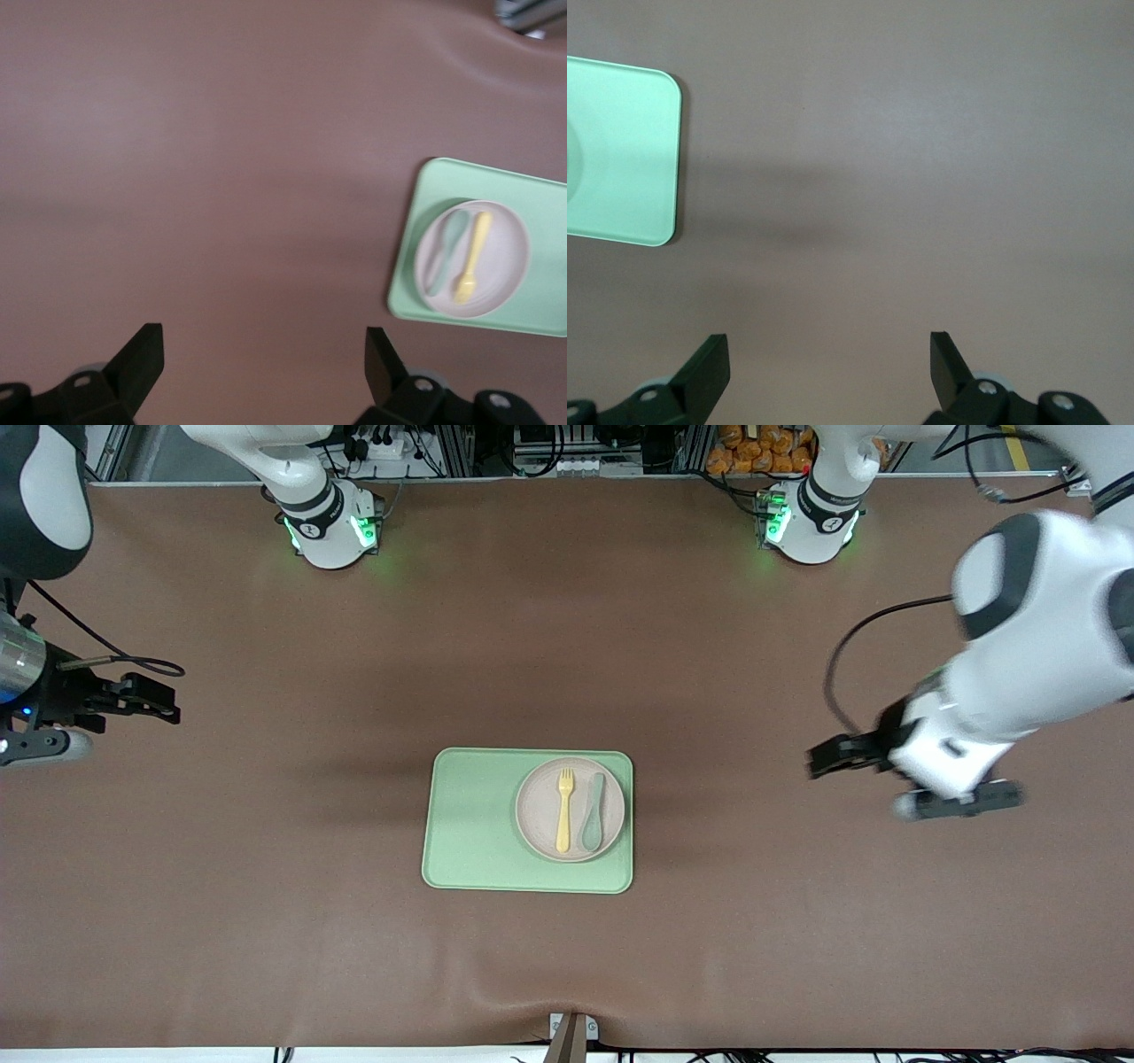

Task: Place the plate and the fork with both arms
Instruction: 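Release the plate and withdraw the left gripper while the right gripper approaches, then lower the right gripper over the plate and grasp the yellow fork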

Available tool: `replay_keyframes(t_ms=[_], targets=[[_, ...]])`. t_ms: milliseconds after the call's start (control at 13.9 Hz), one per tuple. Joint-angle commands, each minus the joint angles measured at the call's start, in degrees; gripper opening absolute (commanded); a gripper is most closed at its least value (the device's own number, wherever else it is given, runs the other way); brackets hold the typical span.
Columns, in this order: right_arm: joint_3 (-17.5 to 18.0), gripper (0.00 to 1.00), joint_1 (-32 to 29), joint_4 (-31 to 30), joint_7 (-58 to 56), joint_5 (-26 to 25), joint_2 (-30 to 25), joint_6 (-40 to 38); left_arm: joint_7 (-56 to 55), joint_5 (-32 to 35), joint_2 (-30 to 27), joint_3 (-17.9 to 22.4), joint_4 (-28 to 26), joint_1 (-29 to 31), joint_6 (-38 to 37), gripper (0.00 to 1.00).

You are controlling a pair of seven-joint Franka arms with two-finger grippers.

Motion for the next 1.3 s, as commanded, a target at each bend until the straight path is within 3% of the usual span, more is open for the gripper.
replay_keyframes(t_ms=[0,289,505,1010,1227], targets=[[0.2,1.00,2.1,1.9,-0.5,0.7,0.7,0.9,1.3,5.5,-4.6,-0.7,-2.2,2.8,-3.8,1.00],[0.3,1.00,6.5,4.8,0.7,3.8,5.7,5.2,1.5,8.5,-8.2,-0.8,-4.9,5.4,-5.3,1.00],[0.3,1.00,11.5,5.7,12.5,8.1,9.7,12.3,3.0,8.5,-10.2,-0.9,-5.6,6.7,-5.3,1.00],[0.1,1.00,25.6,23.5,34.9,7.5,27.8,13.1,4.0,8.5,-11.2,-0.7,-5.5,6.8,-5.5,1.00],[-0.1,1.00,30.2,24.7,40.8,7.1,32.1,18.4,4.2,8.6,-11.2,-0.8,-5.6,6.8,-5.4,1.00]])
